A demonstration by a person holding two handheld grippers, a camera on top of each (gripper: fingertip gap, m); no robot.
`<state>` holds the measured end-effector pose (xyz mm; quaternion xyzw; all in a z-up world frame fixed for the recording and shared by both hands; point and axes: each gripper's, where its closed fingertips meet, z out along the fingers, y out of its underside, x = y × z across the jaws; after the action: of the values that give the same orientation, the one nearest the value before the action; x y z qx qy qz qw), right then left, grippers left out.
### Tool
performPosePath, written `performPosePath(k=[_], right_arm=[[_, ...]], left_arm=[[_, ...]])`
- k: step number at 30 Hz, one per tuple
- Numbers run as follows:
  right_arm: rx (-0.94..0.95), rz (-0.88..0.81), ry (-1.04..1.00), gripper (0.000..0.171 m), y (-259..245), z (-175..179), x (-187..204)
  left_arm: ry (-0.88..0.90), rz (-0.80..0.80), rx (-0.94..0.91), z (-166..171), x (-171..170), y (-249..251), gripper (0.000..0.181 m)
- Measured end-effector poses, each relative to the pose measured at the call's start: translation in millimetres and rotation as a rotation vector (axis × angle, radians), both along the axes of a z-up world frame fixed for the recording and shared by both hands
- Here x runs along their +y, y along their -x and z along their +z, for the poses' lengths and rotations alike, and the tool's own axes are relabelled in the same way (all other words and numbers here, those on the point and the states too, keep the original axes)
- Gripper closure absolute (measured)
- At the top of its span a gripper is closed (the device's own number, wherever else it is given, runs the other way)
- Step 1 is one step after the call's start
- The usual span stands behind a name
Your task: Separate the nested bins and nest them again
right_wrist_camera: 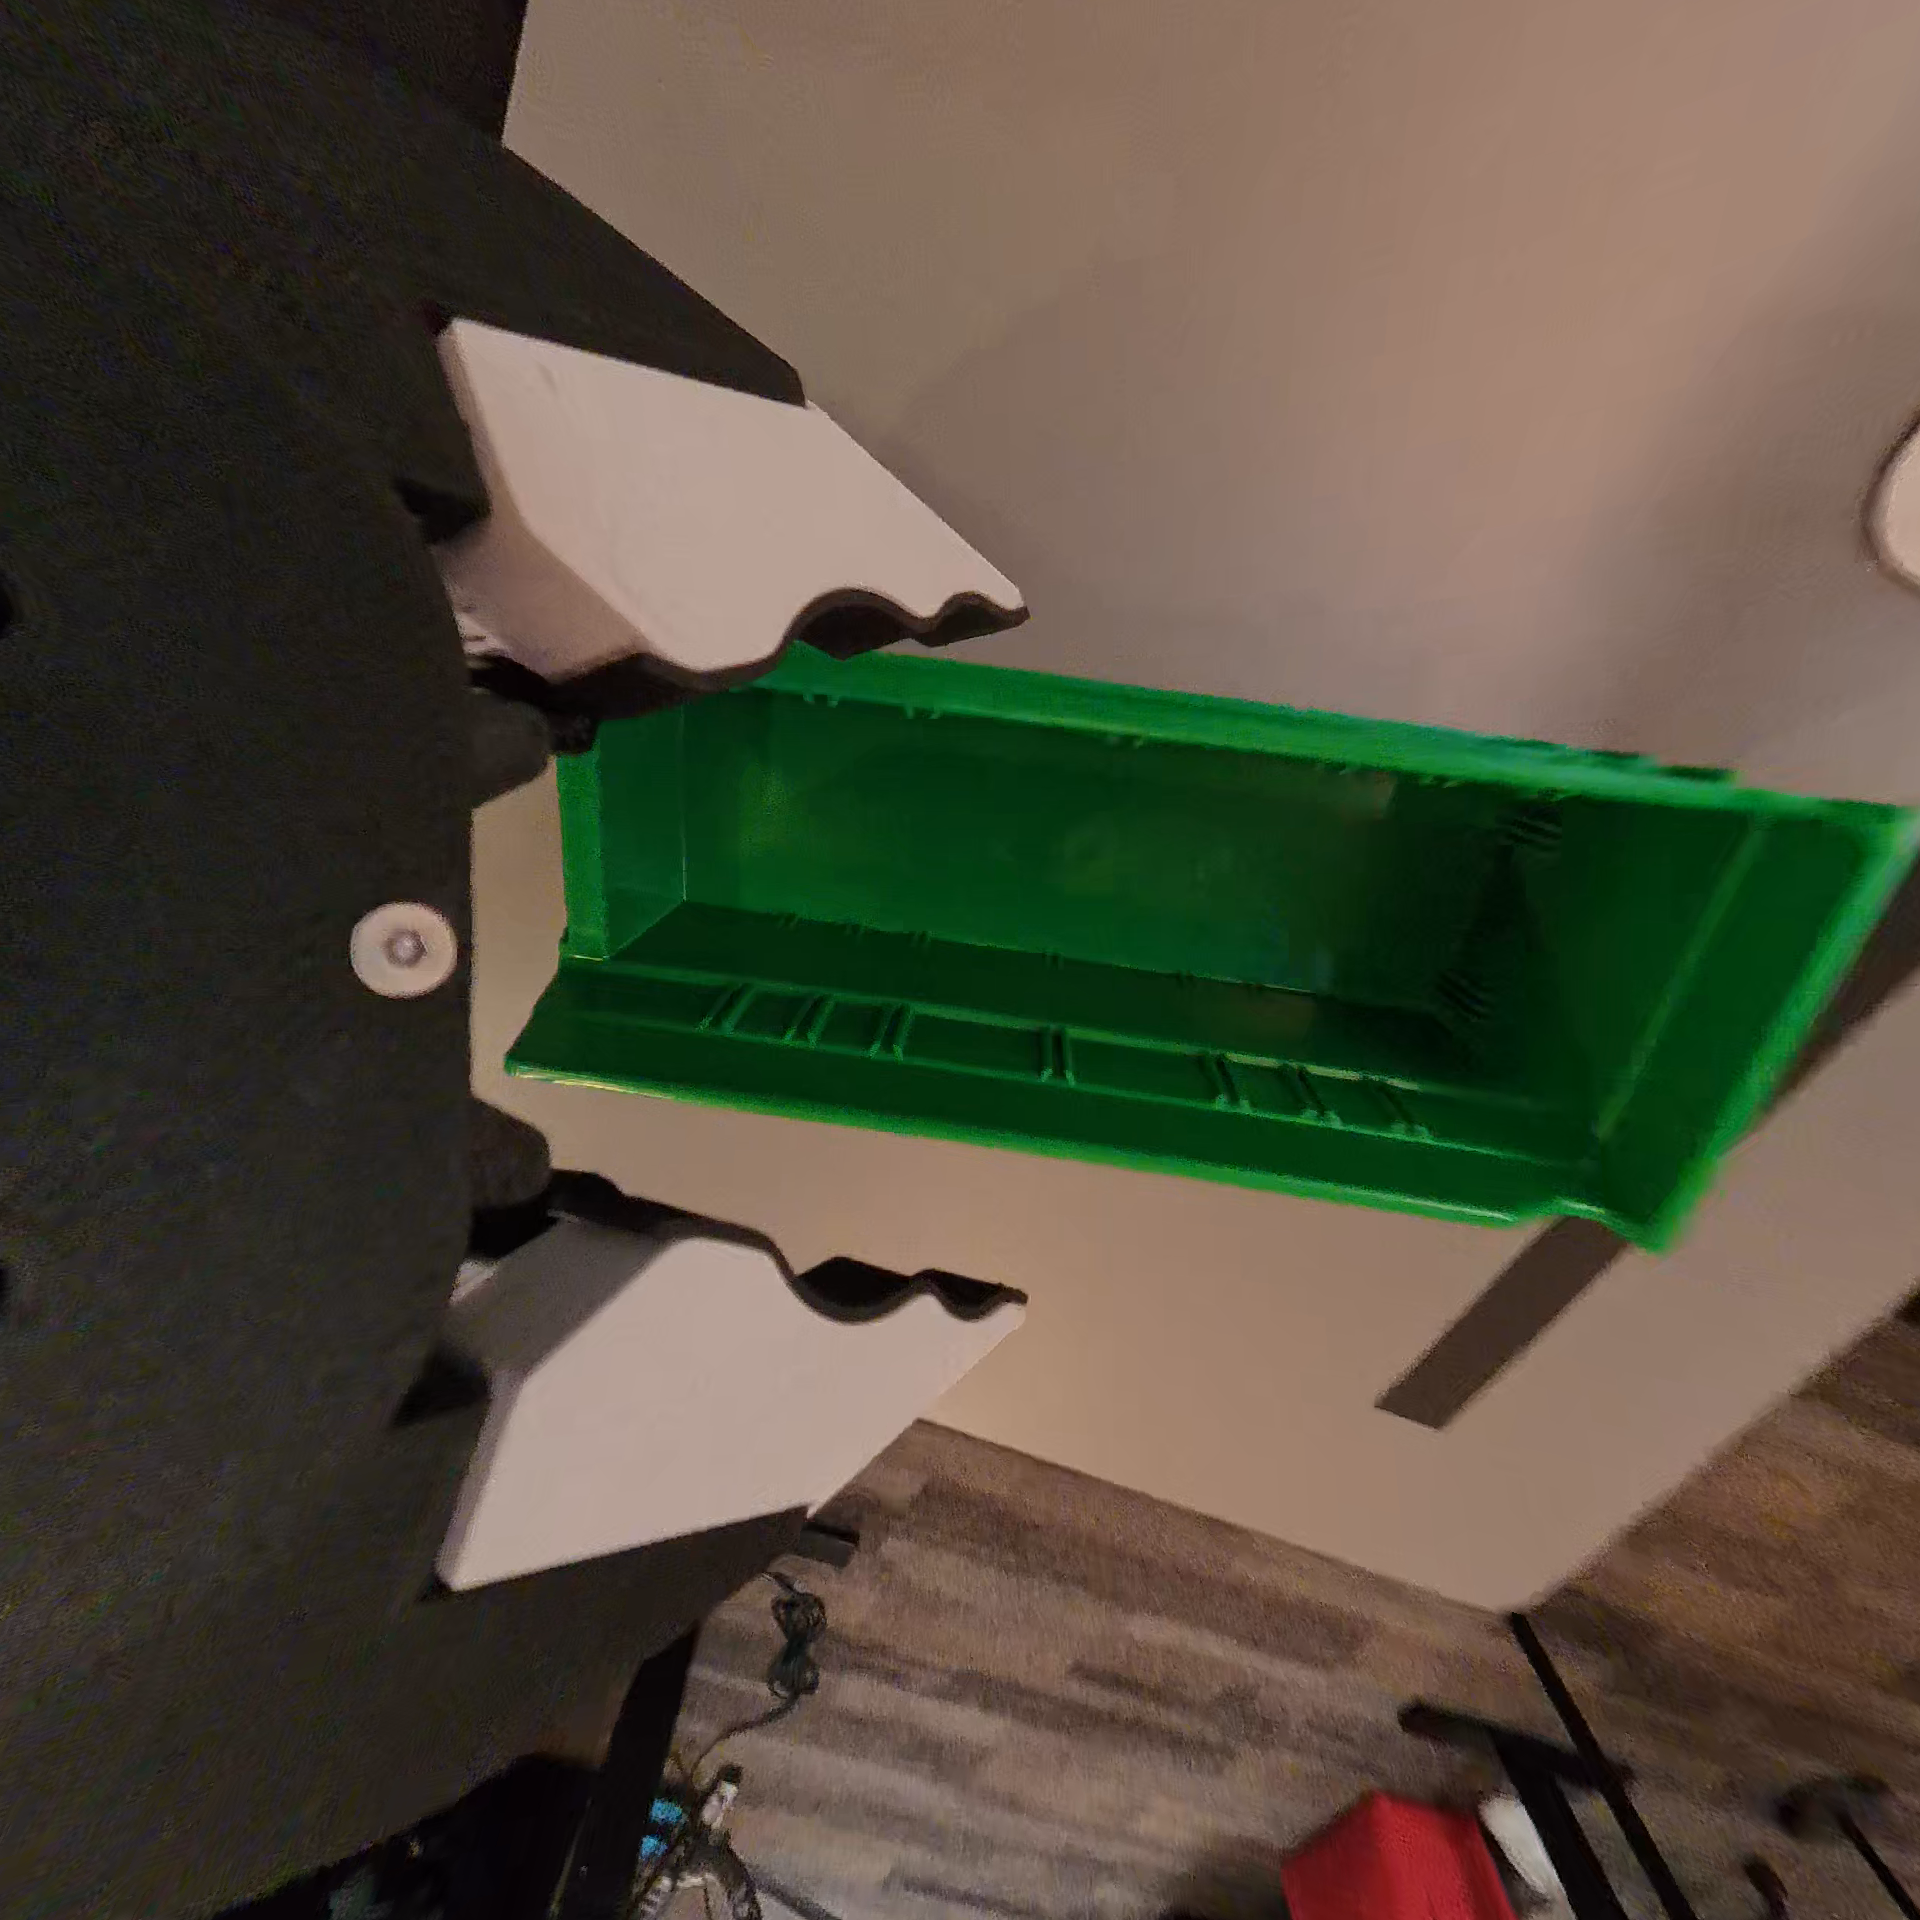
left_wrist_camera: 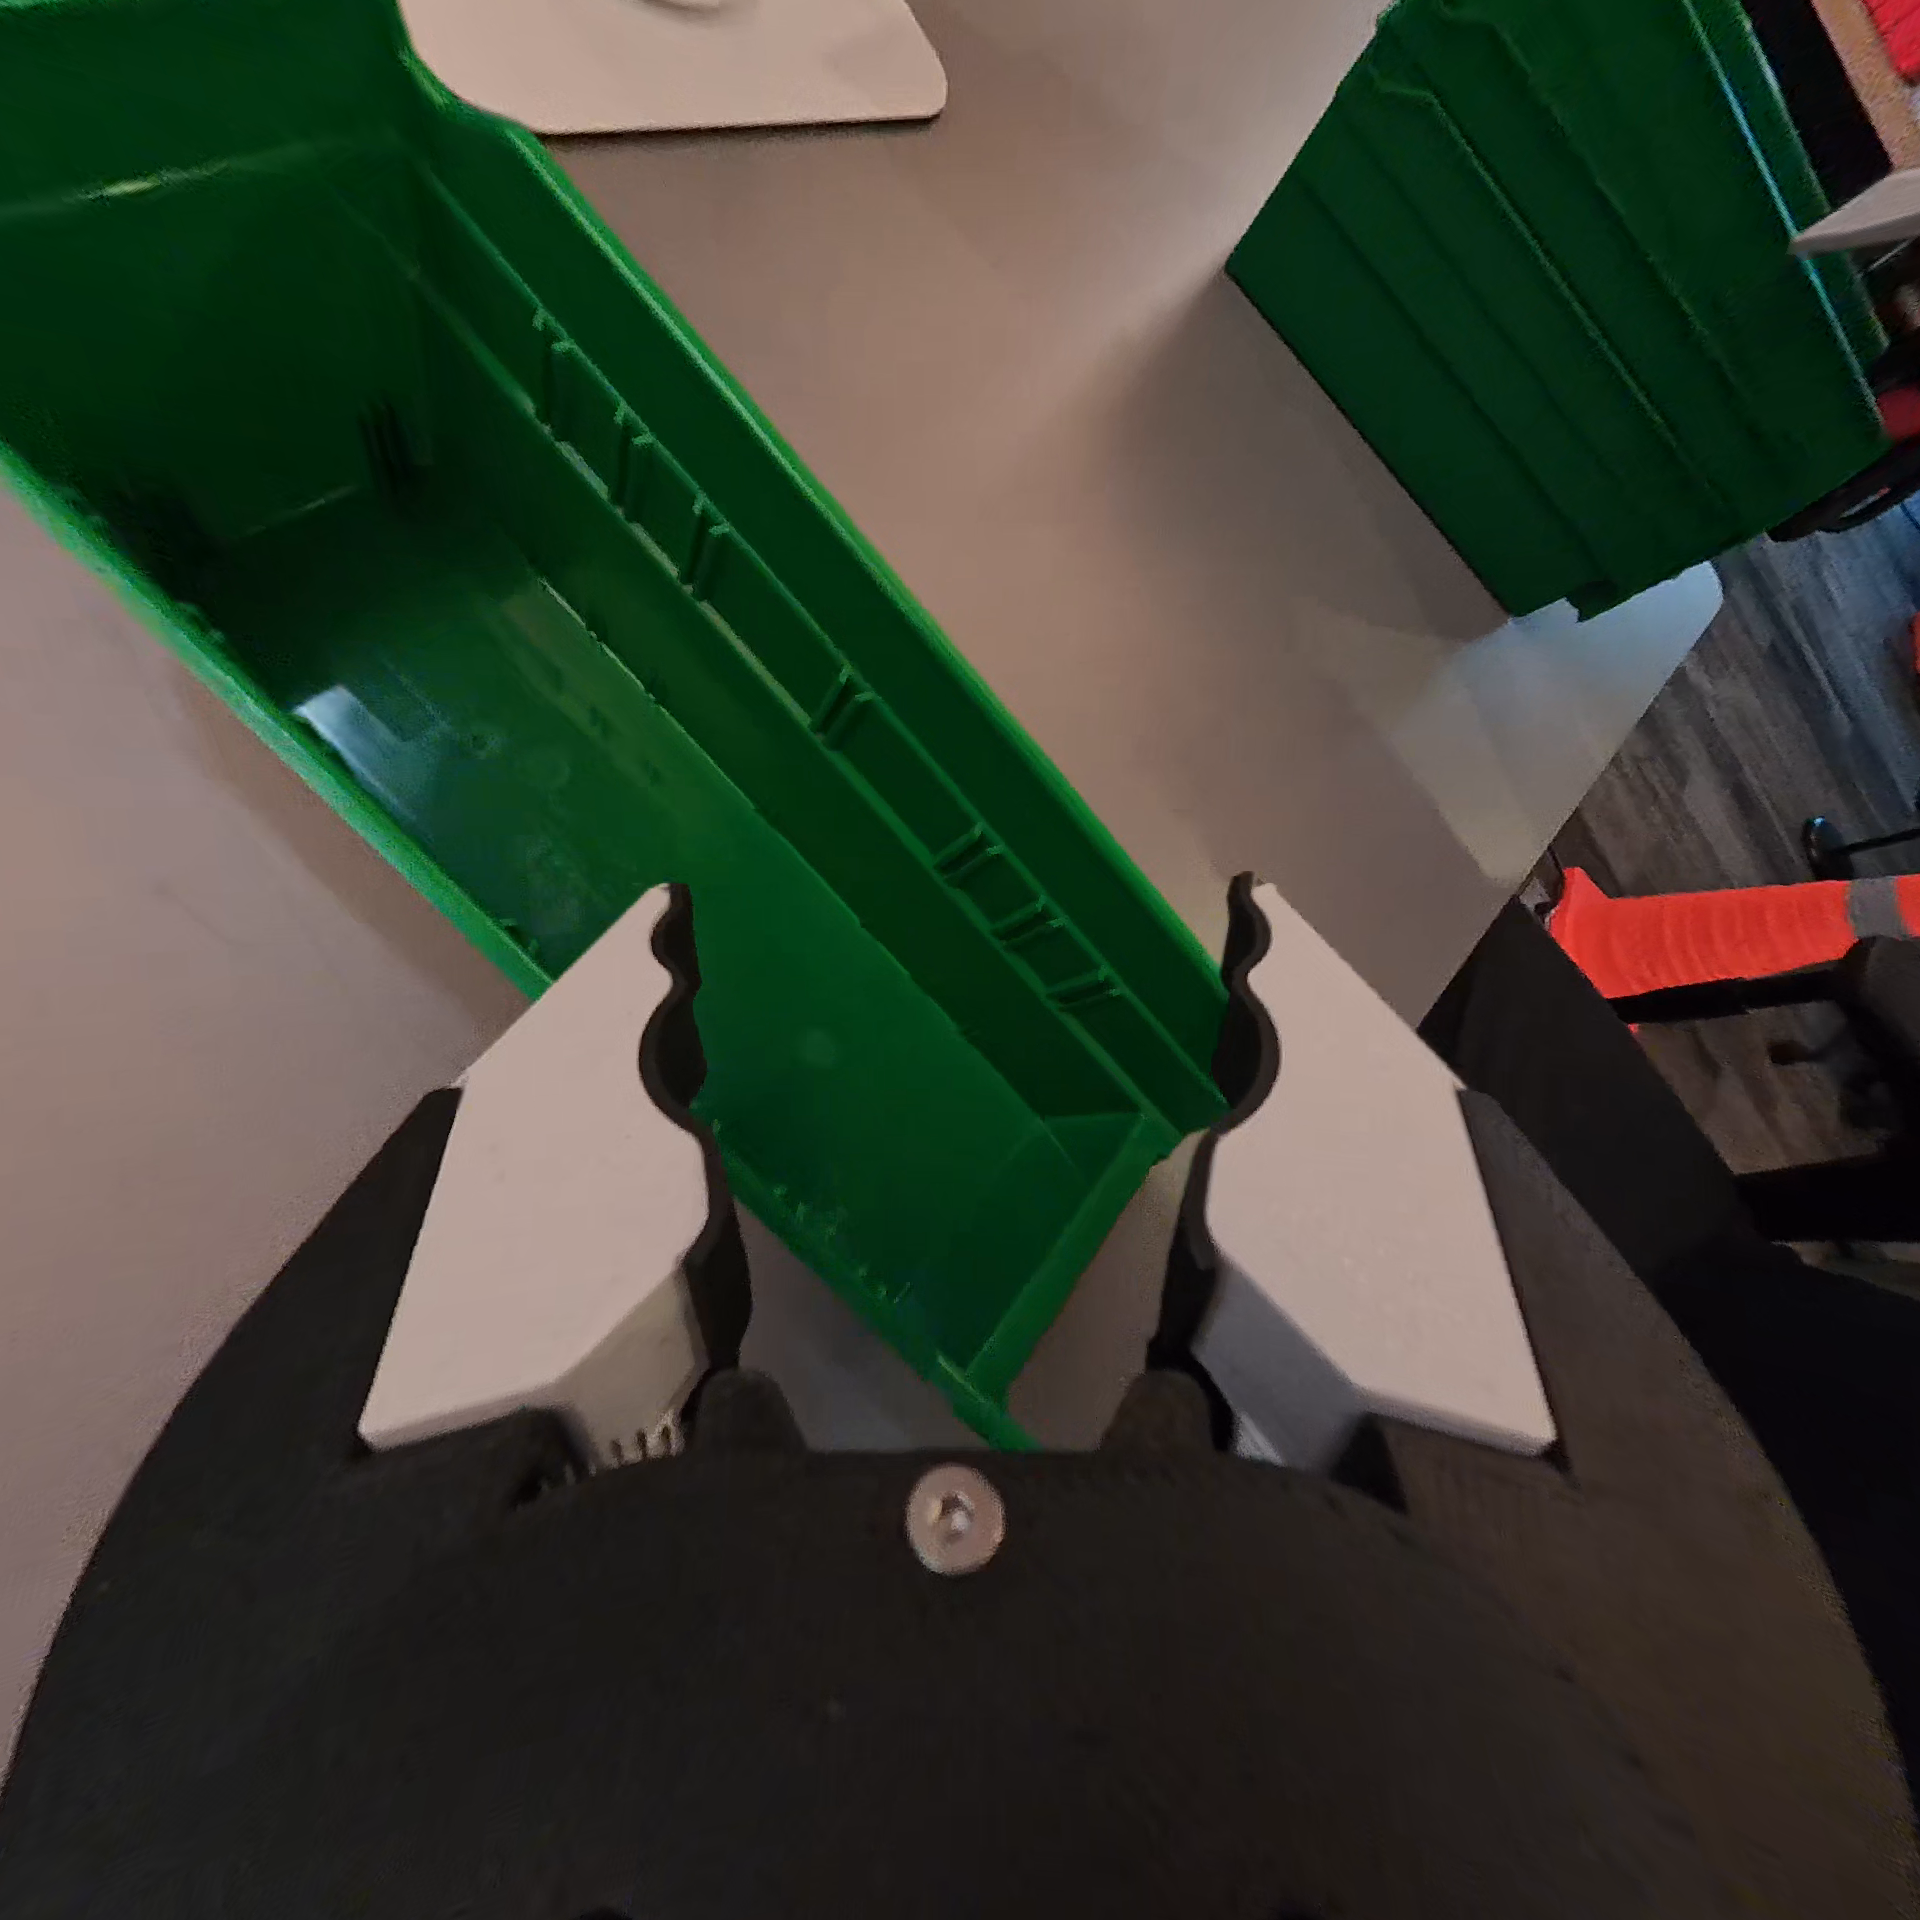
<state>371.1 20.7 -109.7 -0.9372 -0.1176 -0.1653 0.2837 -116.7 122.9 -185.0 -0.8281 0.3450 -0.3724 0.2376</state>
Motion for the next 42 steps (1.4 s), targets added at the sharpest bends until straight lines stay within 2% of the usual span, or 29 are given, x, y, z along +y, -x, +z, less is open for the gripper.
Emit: performPosePath(k=[5,8,11,14,16,18,20,22,34,37,40,42], right_arm=[[0.005,0.103,-0.124,0.064,51,43,10],[-0.042,0.138,-0.123,0.068,67,49,16],[-0.001,0.11,-0.067,0.062,53,35,32],[0.083,0.012,0.063,0.042,23,0,42],[0.112,-0.046,0.166,0.04,5,-27,41],[0.133,-0.053,0.215,0.048,-2,-44,41],[0.134,-0.057,0.204,0.065,-5,-42,43],[0.116,-0.05,0.225,0.07,-7,-40,41],[0.093,0.008,0.301,0.057,-4,-50,43],[0.046,-0.024,0.243,0.043,-10,-39,44],[0.016,-0.014,0.087,0.047,3,-8,50],[0.024,0.053,0.006,0.054,34,10,53]], left_arm=[[0.05,-0.008,-0.008,2,-7,-5,0.078],[0.048,-0.013,-0.001,2,-9,-8,0.077],[0.042,-0.017,-0.001,2,-10,-9,0.077],[0.041,-0.02,-0.003,2,-9,-9,0.077],[0.04,-0.022,-0.005,2,-9,-8,0.077],[0.037,-0.023,-0.008,2,-8,-8,0.078],[0.037,-0.021,-0.017,2,-7,-8,0.079],[0.034,-0.02,-0.022,2,-6,-8,0.08],[0.026,-0.016,-0.018,2,-5,-10,0.078],[0.032,-0.018,-0.027,3,-6,-9,0.078],[0.037,-0.023,-0.029,3,-8,-11,0.076],[0.05,-0.033,-0.04,4,-11,-16,0.077]])
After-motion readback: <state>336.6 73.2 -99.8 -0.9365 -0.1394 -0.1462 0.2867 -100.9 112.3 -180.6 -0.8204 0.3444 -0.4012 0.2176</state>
